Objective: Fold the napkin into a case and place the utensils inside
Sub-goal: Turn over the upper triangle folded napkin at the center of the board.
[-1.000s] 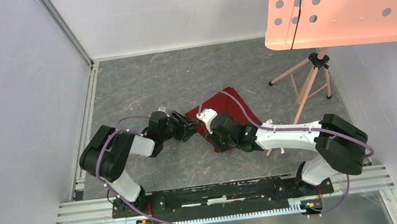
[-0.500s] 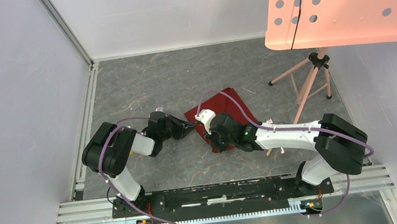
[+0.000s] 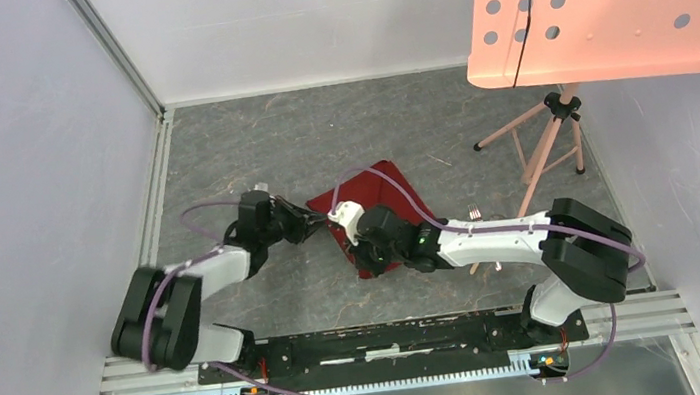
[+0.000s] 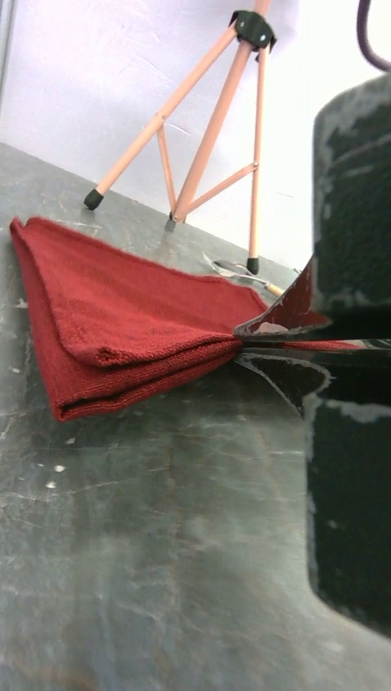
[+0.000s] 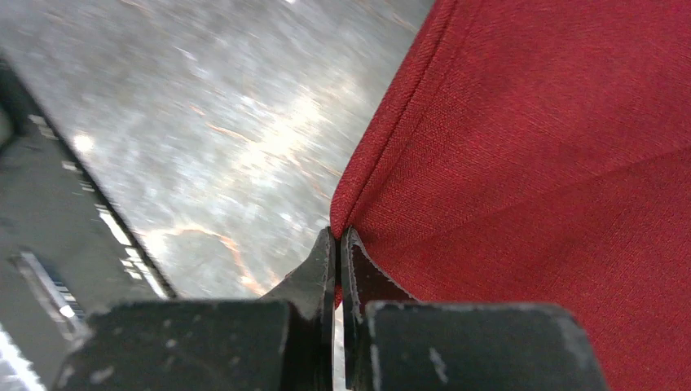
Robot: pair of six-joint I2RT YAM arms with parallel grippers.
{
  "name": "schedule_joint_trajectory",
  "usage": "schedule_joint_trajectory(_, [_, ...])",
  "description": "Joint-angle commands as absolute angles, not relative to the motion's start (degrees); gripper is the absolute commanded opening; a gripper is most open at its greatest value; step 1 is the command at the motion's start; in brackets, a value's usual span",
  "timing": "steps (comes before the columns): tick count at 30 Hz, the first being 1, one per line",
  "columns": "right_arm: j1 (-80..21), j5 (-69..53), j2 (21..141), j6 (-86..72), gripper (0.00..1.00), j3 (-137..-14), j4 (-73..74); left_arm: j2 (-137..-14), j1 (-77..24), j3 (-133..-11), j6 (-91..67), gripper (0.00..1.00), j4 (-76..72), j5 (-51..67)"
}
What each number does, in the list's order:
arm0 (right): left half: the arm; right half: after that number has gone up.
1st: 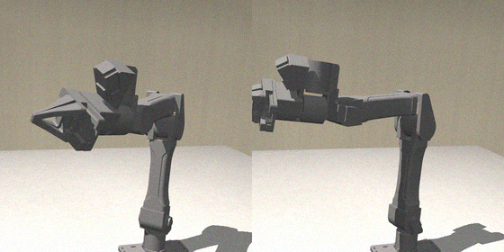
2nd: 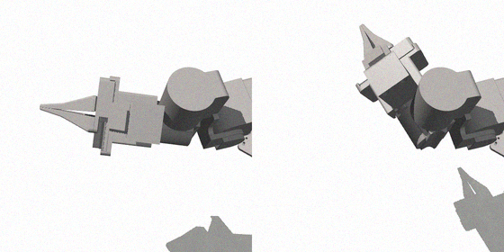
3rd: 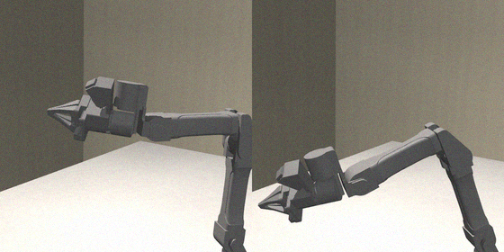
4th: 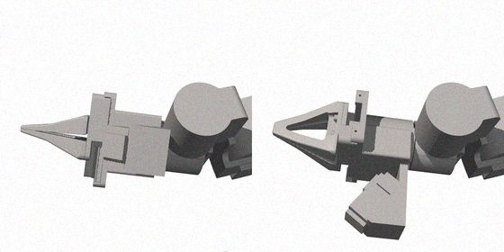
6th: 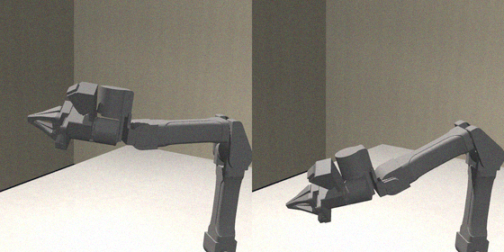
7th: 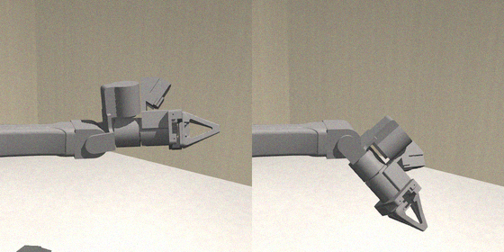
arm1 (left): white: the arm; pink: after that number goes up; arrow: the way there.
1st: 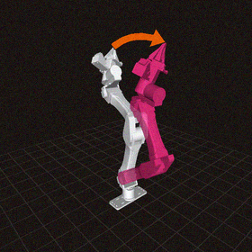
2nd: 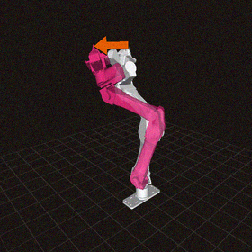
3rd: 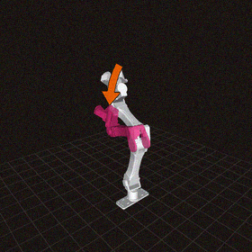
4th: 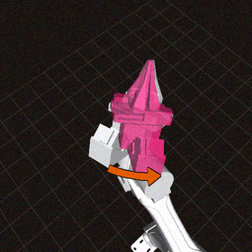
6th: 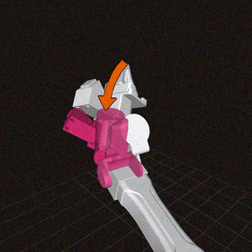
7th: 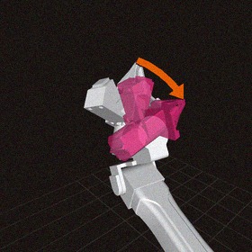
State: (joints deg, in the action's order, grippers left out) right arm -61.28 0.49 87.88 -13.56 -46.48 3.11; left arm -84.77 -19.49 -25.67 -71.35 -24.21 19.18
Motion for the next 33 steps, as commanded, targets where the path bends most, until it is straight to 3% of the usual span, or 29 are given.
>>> schedule_joint_trajectory(1, [-65.62, -7.75, 90.96, -17.88, 0.00, -52.54, 0.42, -68.86, -13.69, -27.90, -63.76, 0.02, -1.32, 17.23])
schedule_joint_trajectory(7, [-72.68, -21.86, 96.46, -28.70, 0.00, -59.73, -15.22, -44.73, -0.19, -44.25, -48.66, 0.02, 46.90, 7.85])
schedule_joint_trajectory(12, [-74.80, -35.15, 98.87, -45.03, 0.00, -61.01, -36.90, -45.15, 2.96, -62.83, -36.42, 0.02, 64.87, -1.87])
schedule_joint_trajectory(16, [-72.33, -39.91, 97.95, -52.05, 0.00, -54.95, -47.47, -51.19, 1.55, -66.87, -33.11, 0.02, 61.95, -1.66])
schedule_joint_trajectory(19, [-67.67, -42.18, 97.48, -59.48, 0.00, -45.22, -59.80, -59.72, -11.03, -68.54, -35.01, 0.02, 56.35, -11.46])
schedule_joint_trajectory(21, [-63.92, -43.94, 98.34, -64.36, 0.00, -38.48, -68.78, -68.39, -19.06, -69.88, -35.12, 0.02, 51.38, -16.81])
schedule_joint_trajectory(26, [-53.20, -49.26, 102.91, -68.01, 0.00, -24.62, -83.47, -95.88, -25.83, -77.58, -34.32, 0.02, 40.46, -11.95])
schedule_joint_trajectory(30, [-45.58, -51.35, 102.33, -56.85, 0.00, -18.31, -74.47, -111.24, -30.03, -88.79, -32.15, 0.02, 36.21, -9.31])
schedule_joint_trajectory(33, [-42.38, -48.88, 99.03, -41.01, 0.00, -18.92, -51.44, -118.82, -31.86, -95.67, -32.08, 0.02, 36.27, -6.96])
